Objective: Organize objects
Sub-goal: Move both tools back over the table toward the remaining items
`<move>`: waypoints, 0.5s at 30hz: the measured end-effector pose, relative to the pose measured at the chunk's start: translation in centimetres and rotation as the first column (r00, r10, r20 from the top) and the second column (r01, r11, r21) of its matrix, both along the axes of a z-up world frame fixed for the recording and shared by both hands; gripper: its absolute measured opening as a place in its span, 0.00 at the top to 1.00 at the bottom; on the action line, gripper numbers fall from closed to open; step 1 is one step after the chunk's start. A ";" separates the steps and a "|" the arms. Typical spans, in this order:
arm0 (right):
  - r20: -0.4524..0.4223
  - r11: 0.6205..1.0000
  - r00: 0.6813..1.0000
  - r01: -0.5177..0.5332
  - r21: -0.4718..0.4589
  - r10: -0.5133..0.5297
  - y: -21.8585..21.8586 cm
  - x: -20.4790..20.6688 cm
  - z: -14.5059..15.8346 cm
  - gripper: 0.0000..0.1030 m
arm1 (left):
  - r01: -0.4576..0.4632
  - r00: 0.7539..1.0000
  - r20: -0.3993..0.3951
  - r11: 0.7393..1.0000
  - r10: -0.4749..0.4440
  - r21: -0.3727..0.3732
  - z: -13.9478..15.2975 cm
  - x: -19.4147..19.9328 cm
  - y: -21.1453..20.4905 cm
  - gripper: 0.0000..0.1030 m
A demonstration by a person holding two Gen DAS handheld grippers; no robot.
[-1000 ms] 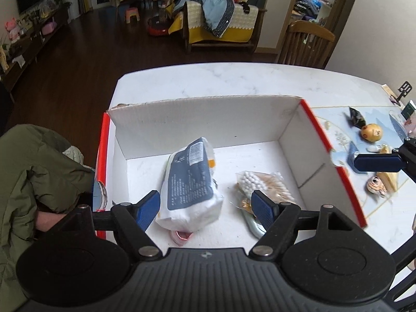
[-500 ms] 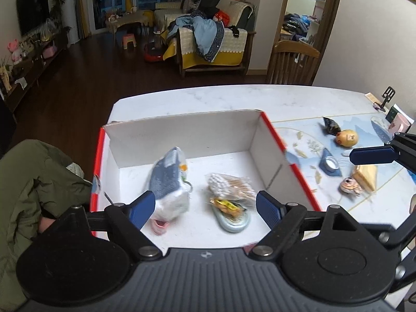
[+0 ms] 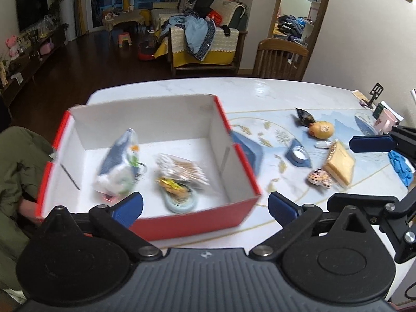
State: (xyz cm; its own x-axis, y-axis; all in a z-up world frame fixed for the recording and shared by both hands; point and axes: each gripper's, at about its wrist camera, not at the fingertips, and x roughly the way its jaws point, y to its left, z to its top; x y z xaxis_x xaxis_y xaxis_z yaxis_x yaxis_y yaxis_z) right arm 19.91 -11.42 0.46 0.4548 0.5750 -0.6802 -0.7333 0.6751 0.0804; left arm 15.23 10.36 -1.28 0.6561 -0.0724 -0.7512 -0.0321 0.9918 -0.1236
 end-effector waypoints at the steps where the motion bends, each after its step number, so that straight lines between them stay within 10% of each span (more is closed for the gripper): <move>1: -0.006 1.000 1.000 0.006 0.003 -0.006 -0.7 0.1 -0.2 0.00 | -0.002 1.000 -0.002 1.000 0.002 -0.011 -0.1 0.0 -0.5 0.00; 15: -0.006 0.988 0.993 0.115 -0.100 -0.117 -11.2 2.2 -3.7 0.00 | 0.094 0.995 -0.026 0.994 -0.096 -0.052 -2.7 1.6 -10.1 0.00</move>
